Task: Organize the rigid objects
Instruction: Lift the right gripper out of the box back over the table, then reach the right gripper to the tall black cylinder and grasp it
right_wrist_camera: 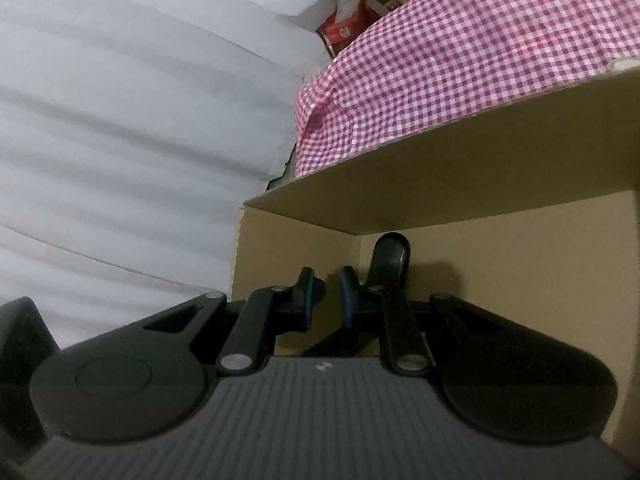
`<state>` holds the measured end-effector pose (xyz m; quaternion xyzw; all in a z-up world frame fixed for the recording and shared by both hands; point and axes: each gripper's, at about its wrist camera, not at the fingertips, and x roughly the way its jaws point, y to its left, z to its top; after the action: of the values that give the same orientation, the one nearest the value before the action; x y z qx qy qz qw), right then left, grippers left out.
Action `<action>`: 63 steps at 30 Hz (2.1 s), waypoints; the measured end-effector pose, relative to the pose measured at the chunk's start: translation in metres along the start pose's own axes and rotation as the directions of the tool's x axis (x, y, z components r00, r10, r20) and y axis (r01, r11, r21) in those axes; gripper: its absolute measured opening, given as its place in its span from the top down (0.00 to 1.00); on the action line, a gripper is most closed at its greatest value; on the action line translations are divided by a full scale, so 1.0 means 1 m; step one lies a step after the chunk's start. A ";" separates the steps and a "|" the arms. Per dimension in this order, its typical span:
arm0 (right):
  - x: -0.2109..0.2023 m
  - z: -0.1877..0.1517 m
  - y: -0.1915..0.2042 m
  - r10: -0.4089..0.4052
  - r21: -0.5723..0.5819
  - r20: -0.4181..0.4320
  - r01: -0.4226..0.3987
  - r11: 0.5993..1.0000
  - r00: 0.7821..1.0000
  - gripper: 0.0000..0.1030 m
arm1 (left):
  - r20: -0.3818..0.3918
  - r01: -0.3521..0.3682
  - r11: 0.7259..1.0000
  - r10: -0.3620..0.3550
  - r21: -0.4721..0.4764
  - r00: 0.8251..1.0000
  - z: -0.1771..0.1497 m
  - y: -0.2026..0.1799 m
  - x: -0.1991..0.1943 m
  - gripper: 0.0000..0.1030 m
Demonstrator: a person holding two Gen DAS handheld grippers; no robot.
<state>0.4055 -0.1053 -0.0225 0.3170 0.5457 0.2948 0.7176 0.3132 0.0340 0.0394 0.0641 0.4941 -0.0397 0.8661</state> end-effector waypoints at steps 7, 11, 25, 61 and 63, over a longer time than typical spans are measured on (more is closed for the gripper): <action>-0.050 -0.012 0.015 0.004 -0.062 0.070 0.000 0.998 0.998 0.83 | 0.085 0.026 1.000 -0.026 0.000 0.996 -0.002 -0.006 -0.042 0.41; -0.100 -0.035 0.034 0.021 -0.147 0.157 0.002 0.989 0.987 0.75 | 0.173 0.056 0.998 -0.057 0.012 0.983 -0.014 -0.013 -0.083 0.24; -0.282 -0.238 0.061 -0.059 -0.428 0.560 0.350 0.833 0.826 0.01 | 0.309 0.198 0.978 -0.207 0.058 0.928 -0.133 -0.055 -0.164 0.00; -0.136 -0.236 -0.046 -0.385 -0.386 0.250 0.456 0.802 0.889 0.64 | 0.230 0.247 0.923 -0.320 0.296 0.919 -0.222 -0.175 -0.065 0.16; -0.128 -0.231 -0.049 -0.390 -0.378 0.218 0.446 0.811 0.895 0.77 | 0.232 0.242 0.921 -0.319 0.307 0.919 -0.223 -0.178 -0.065 0.20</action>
<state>0.1555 -0.2037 -0.0313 0.0462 0.4780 0.2182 0.8496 0.0670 -0.1076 -0.0298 0.1044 0.3617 -0.2404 0.8947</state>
